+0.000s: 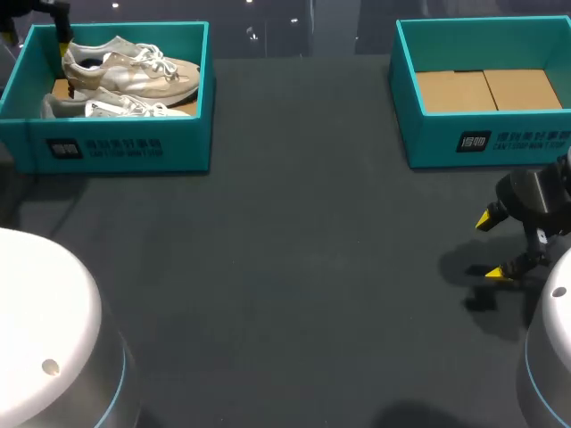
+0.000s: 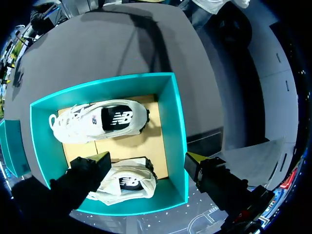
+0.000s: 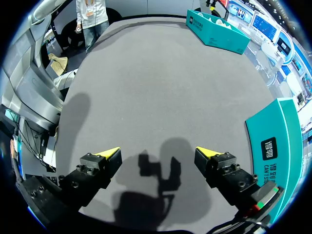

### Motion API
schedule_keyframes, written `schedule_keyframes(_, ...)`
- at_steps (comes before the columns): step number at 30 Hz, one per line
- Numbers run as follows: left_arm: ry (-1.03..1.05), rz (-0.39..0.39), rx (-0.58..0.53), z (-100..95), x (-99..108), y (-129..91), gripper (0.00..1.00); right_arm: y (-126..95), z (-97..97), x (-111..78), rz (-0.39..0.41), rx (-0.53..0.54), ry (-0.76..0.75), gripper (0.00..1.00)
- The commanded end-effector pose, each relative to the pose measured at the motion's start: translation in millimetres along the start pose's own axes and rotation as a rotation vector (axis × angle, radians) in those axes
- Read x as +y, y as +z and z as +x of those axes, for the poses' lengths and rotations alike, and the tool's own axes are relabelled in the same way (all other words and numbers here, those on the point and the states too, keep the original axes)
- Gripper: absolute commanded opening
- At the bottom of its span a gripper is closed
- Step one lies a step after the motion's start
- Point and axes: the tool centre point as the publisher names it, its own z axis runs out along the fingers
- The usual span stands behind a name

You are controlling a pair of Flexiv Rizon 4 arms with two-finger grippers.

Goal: Take the shoe out of the shoebox, open the shoe tongue, remove and reinsert the insole, then place the shoe into the shoebox

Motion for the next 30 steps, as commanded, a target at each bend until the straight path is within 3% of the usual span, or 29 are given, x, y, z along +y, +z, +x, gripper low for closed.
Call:
schedule_keyframes(1,0.005,-0.072,0.014,-0.2,-18.1,-2.4,1.00,-0.2,1.6,0.3,0.002,-0.003,0.000,1.00)
schedule_keyframes(7,-0.019,-0.092,-0.002,-5.4,-57.8,-9.3,1.00,-0.2,1.6,0.3,0.002,-0.003,0.000,1.00)
schedule_keyframes(13,-0.048,-0.115,-0.015,-7.2,-72.5,-5.4,1.00,-0.2,1.6,0.3,0.002,-0.003,0.000,1.00)
schedule_keyframes(27,-0.114,-0.109,-0.012,-17.4,-62.2,40.2,1.00,-0.2,1.6,0.3,0.002,-0.003,0.000,1.00)
schedule_keyframes(30,-0.116,-0.094,-0.011,-17.1,-60.7,48.4,0.95,-0.2,1.6,0.3,0.002,-0.003,0.000,1.00)
